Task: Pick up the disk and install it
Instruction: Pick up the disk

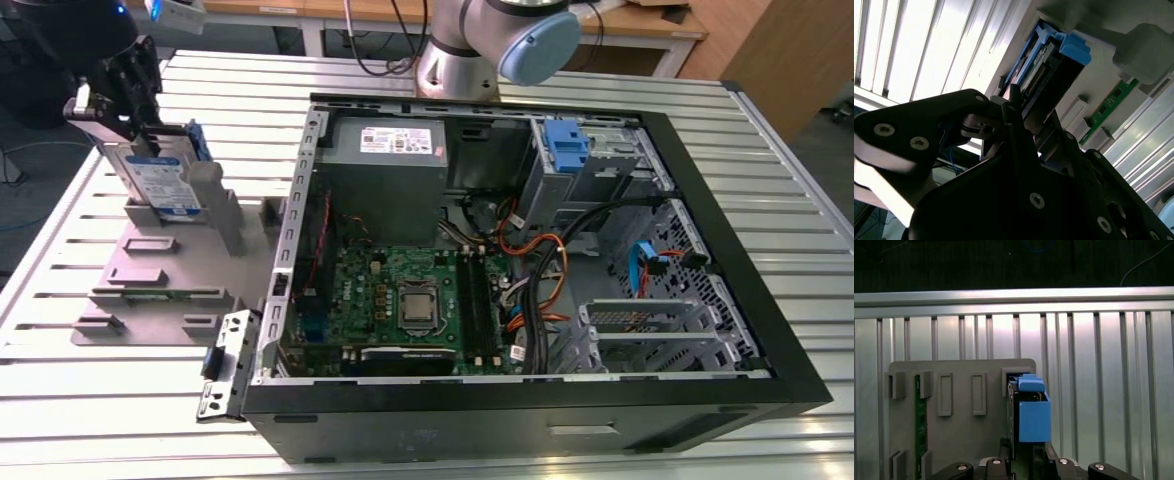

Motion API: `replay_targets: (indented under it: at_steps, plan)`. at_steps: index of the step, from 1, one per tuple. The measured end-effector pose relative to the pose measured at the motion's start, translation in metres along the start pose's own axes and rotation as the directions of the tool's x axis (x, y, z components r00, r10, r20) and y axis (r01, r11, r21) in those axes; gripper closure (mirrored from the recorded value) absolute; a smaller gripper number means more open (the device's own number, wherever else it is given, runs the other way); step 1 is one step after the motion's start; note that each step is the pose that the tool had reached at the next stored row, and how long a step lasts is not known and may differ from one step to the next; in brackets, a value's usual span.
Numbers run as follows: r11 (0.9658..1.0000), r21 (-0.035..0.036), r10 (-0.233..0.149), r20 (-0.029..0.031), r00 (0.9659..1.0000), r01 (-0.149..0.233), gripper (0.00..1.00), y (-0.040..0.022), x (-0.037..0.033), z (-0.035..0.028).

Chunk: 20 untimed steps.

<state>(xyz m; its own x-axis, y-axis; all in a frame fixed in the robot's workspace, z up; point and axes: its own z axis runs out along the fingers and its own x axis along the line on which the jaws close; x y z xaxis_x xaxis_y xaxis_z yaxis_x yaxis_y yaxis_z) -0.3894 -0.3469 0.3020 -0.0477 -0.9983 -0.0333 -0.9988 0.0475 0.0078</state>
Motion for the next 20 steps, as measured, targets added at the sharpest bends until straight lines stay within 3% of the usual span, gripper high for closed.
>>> replay_targets:
  at_steps: [11, 16, 20]
  plan:
    - [1.0, 0.0002, 0.0, -0.0063, 1.0, 0.0, 0.65, 0.0002, -0.0007, -0.0218]
    - [1.0, 0.0001, 0.0, -0.0066, 1.0, 0.0, 0.65, 0.0003, -0.0012, -0.038]
    - [1.0, 0.0004, 0.0, -0.0066, 1.0, 0.0, 0.65, 0.0003, -0.0013, -0.0401]
